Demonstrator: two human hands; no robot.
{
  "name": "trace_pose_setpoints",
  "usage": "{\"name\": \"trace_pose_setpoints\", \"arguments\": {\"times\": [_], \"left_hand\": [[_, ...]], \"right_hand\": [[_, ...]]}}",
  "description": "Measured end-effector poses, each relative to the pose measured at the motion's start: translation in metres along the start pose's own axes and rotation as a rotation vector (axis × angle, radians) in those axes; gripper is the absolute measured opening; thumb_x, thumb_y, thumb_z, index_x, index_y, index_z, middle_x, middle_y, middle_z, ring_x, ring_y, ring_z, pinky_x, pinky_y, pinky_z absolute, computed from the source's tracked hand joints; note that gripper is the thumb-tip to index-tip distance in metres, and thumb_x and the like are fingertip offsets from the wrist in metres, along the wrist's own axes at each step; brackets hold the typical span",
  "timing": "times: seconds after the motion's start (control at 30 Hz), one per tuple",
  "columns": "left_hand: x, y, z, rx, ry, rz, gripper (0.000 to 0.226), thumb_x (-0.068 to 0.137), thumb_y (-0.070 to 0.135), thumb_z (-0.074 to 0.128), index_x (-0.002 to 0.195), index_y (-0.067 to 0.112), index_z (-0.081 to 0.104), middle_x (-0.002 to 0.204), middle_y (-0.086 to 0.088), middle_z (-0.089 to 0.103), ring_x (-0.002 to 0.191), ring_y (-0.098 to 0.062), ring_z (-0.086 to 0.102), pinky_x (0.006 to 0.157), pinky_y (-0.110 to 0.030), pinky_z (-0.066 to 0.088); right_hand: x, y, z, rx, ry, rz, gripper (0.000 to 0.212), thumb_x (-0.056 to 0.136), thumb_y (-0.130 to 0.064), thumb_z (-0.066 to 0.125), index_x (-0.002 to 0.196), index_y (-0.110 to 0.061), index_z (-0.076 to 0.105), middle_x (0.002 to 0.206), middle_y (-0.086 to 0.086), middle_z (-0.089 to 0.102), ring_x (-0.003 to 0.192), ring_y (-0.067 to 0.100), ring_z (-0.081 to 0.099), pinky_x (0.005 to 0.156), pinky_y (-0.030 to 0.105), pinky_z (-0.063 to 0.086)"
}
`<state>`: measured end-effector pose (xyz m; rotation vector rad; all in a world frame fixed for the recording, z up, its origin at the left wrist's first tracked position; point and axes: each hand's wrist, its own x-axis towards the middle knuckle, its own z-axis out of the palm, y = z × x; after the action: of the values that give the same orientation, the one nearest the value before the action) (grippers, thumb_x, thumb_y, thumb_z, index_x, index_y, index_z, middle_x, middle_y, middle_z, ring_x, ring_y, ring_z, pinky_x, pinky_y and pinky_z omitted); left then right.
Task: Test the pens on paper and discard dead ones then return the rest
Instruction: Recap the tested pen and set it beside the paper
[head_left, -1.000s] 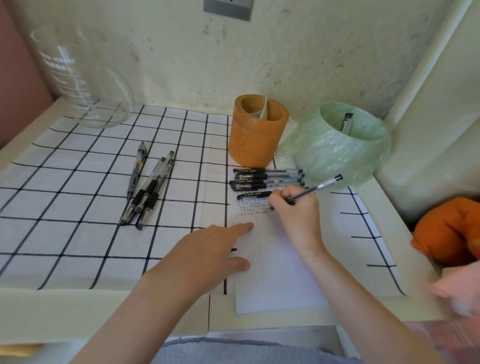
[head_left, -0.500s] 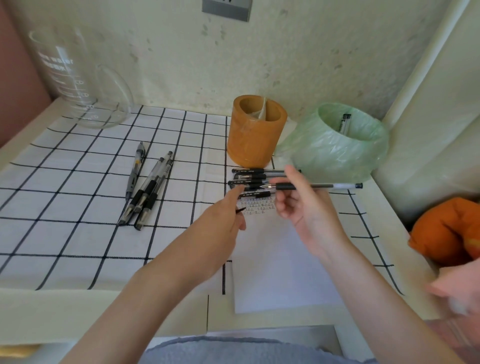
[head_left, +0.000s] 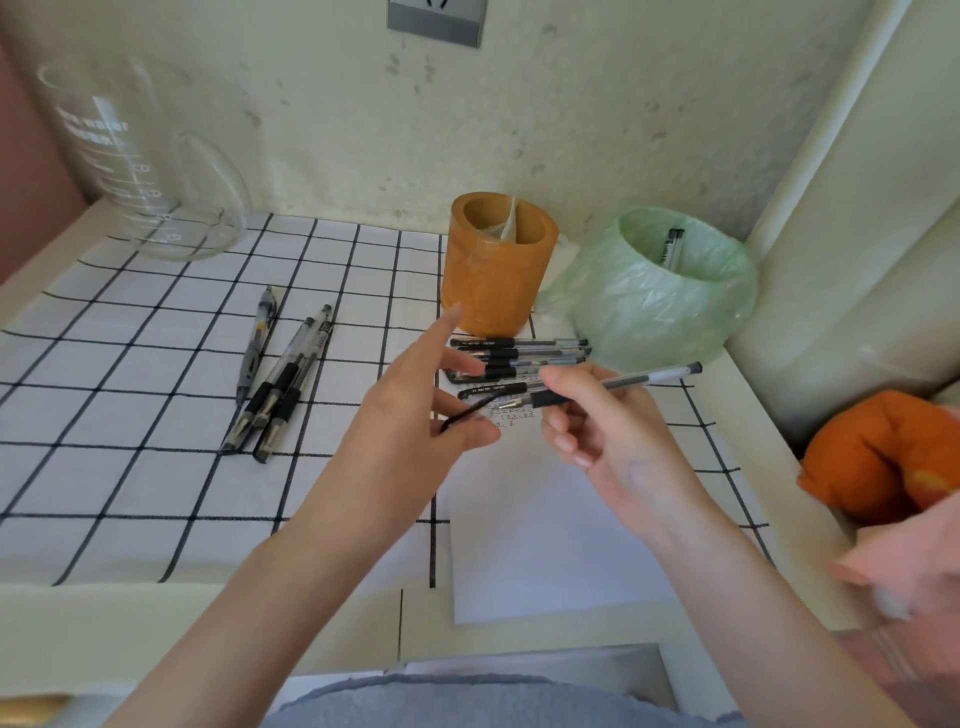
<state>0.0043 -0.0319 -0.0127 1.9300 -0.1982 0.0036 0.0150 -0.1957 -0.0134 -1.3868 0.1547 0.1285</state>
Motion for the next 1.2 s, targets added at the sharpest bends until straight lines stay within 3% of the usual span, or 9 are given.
{"name": "trace_pose_setpoints", "arguments": {"times": [0.23, 0.4, 0.53, 0.63, 0.7, 0.77, 0.83, 1.0, 1.2], "left_hand": [[0.0003, -0.0011, -0.0012, 0.032, -0.017, 0.049, 0.088, 0.077, 0.010, 0.073, 0.142, 0.042, 0.022, 0.110, 0.018, 0.053, 0.081, -0.006, 0.061, 0.079, -0.017, 0.052], [0.0010, -0.0023, -0.0018, 0.033, -0.005, 0.051, 0.092, 0.077, 0.010, 0.073, 0.142, 0.043, 0.016, 0.110, 0.019, 0.052, 0.082, -0.006, 0.061, 0.080, -0.023, 0.054], [-0.0005, -0.0018, 0.0003, 0.080, -0.013, 0.089, 0.091, 0.076, 0.010, 0.074, 0.142, 0.042, 0.019, 0.111, 0.018, 0.053, 0.084, -0.007, 0.061, 0.081, -0.015, 0.050], [-0.0013, -0.0002, 0.0008, 0.098, -0.024, 0.100, 0.087, 0.075, 0.009, 0.074, 0.140, 0.041, 0.025, 0.110, 0.018, 0.054, 0.084, -0.008, 0.062, 0.079, -0.018, 0.051], [-0.0020, 0.0006, -0.0010, 0.081, 0.010, 0.046, 0.070, 0.075, 0.014, 0.074, 0.132, 0.037, 0.041, 0.106, 0.016, 0.058, 0.080, -0.008, 0.064, 0.077, -0.021, 0.054], [-0.0025, 0.0015, -0.0042, 0.019, 0.041, -0.039, 0.032, 0.077, 0.021, 0.073, 0.106, 0.028, 0.061, 0.092, 0.010, 0.066, 0.068, -0.007, 0.067, 0.069, -0.023, 0.057], [-0.0026, 0.0014, -0.0067, -0.016, 0.023, -0.074, 0.002, 0.081, 0.024, 0.068, 0.080, 0.023, 0.066, 0.071, 0.001, 0.069, 0.056, -0.006, 0.066, 0.058, -0.020, 0.055], [-0.0049, -0.0004, -0.0053, 0.123, 0.008, -0.004, 0.026, 0.087, 0.032, 0.058, 0.063, 0.023, 0.055, 0.049, 0.005, 0.057, 0.039, -0.006, 0.044, 0.040, -0.012, 0.034], [-0.0066, -0.0005, -0.0023, 0.164, 0.029, 0.023, 0.029, 0.087, 0.034, 0.057, 0.061, 0.024, 0.052, 0.044, 0.007, 0.048, 0.044, -0.006, 0.046, 0.043, -0.011, 0.034]], "right_hand": [[-0.0018, -0.0035, 0.0010, -0.051, -0.050, 0.006, 0.023, 0.086, -0.012, 0.063, 0.066, -0.012, 0.049, 0.050, 0.002, 0.049, 0.041, 0.012, 0.039, 0.036, 0.017, 0.026], [-0.0032, -0.0086, -0.0018, 0.005, 0.009, -0.019, 0.029, 0.087, -0.009, 0.060, 0.061, -0.014, 0.047, 0.046, -0.001, 0.047, 0.039, 0.011, 0.036, 0.036, 0.017, 0.022], [-0.0040, -0.0041, 0.0009, -0.094, -0.078, 0.027, 0.024, 0.086, -0.011, 0.062, 0.065, -0.013, 0.050, 0.048, 0.001, 0.050, 0.040, 0.012, 0.038, 0.036, 0.017, 0.024], [-0.0046, -0.0013, 0.0025, -0.129, -0.159, 0.025, 0.020, 0.081, -0.023, 0.068, 0.066, -0.014, 0.057, 0.052, 0.002, 0.052, 0.042, 0.012, 0.041, 0.036, 0.016, 0.027], [-0.0046, -0.0016, 0.0020, -0.101, -0.179, 0.006, 0.025, 0.073, -0.032, 0.069, 0.076, -0.008, 0.061, 0.052, 0.000, 0.052, 0.043, 0.010, 0.042, 0.037, 0.015, 0.029], [-0.0042, -0.0018, 0.0010, -0.017, -0.175, -0.007, 0.036, 0.070, -0.032, 0.067, 0.086, 0.000, 0.063, 0.055, 0.001, 0.055, 0.045, 0.009, 0.046, 0.038, 0.015, 0.031], [-0.0044, -0.0020, 0.0011, 0.036, -0.181, -0.012, 0.034, 0.075, -0.031, 0.063, 0.089, 0.000, 0.067, 0.060, 0.004, 0.061, 0.050, 0.011, 0.052, 0.040, 0.016, 0.035], [-0.0040, -0.0025, 0.0009, 0.031, -0.191, -0.013, 0.032, 0.081, -0.026, 0.058, 0.093, 0.002, 0.068, 0.063, 0.005, 0.064, 0.053, 0.011, 0.055, 0.043, 0.017, 0.038], [-0.0050, 0.0010, 0.0038, 0.039, -0.208, -0.027, 0.030, 0.083, -0.026, 0.056, 0.087, 0.001, 0.067, 0.060, 0.004, 0.061, 0.051, 0.011, 0.053, 0.044, 0.017, 0.039]]}}
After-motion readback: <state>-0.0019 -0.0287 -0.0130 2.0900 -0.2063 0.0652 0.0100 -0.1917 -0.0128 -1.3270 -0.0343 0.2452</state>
